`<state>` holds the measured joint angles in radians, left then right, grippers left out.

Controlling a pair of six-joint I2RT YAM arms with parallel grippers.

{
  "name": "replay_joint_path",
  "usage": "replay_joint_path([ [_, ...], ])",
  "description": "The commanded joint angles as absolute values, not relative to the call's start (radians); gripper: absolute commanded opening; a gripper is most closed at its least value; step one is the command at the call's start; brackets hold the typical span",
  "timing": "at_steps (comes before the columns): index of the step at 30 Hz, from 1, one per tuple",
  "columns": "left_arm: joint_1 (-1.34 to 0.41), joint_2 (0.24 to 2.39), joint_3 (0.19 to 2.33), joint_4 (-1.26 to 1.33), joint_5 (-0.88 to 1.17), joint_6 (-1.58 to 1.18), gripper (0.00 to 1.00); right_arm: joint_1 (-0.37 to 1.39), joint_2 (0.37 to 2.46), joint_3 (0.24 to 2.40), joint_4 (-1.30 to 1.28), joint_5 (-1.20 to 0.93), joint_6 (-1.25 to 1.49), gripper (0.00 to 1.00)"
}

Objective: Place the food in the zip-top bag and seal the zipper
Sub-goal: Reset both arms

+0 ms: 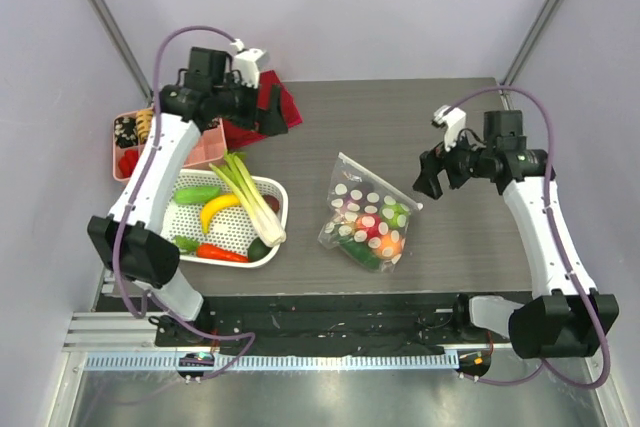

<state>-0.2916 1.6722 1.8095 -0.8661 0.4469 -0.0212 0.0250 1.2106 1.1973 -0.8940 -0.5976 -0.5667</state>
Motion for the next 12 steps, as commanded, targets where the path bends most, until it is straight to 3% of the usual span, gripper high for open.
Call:
replay_joint_path([
  [1,-0.186,1.560,1.781,-1.054,0.445,-0.025,1.00,-0.057,1.149,1.181,-0.753,-0.658,-0.246,0.96],
  [8,-0.127,1.326,1.496,-1.014,0.365,-0.041,1.00,-0.086,1.054,1.028,-0.657,-0.606,-0.078,0.97],
  [12,-0.121,1.299,1.471,-1.020,0.328,-0.064,1.00,-0.086,1.038,1.031,-0.615,-0.589,-0.026,0.98],
])
